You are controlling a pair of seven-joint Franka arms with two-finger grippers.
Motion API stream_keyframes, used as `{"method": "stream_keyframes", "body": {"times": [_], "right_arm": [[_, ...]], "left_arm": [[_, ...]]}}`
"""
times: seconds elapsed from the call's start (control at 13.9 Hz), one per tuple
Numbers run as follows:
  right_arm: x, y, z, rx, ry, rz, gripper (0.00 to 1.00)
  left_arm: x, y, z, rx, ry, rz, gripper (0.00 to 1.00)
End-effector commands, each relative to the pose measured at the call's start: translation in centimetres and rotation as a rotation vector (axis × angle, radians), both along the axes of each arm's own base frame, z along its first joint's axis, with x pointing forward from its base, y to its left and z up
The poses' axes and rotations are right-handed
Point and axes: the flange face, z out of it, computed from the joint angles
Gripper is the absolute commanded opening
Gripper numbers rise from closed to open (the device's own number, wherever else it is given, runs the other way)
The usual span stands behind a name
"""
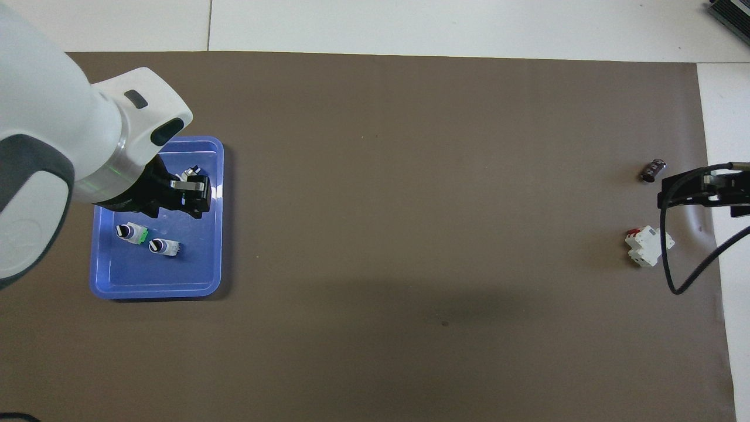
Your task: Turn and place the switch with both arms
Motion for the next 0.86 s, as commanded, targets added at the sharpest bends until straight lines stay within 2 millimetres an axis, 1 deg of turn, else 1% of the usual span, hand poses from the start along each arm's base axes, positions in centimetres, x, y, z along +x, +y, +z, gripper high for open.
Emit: {"method": "stream_keyframes", "body": {"times": [0.0, 0.14, 0.29, 0.36, 0.43, 0.5, 0.79], "right_arm": [[-0.8, -0.1, 0.1, 0.000, -0.009, 0.022, 1.00], [-0.8, -0.1, 0.1, 0.000, -0.009, 0.022, 1.00], [-0.8, -0.1, 0.1, 0.000, -0.009, 0.022, 1.00], [-0.8, -0.1, 0.1, 0.001, -0.009, 0.022, 1.00], [-0.8, -0.1, 0.1, 0.000, -0.009, 0.022, 1.00], [-0.8, -0.1, 0.1, 0.000, -0.009, 0.022, 1.00], [-0.8, -0.1, 0.1, 0.000, -0.009, 0.022, 1.00]], "left_arm": [[1.1, 5.1, 0.8, 0.001, -0.019, -0.006, 0.60], [1.1, 7.7, -0.1, 0.003, 0.004, -0.036, 0.60], [0.7, 9.0, -1.2, 0.009, -0.001, -0.052, 0.60], [0.6, 9.8, -2.2, 0.013, -0.019, -0.035, 0.60], [0.3, 10.0, -2.8, 0.015, -0.043, -0.031, 0.60], [0.5, 9.9, -3.1, 0.014, -0.060, -0.030, 0.61], [1.2, 9.9, -2.7, -0.004, -0.109, -0.021, 0.63]]}}
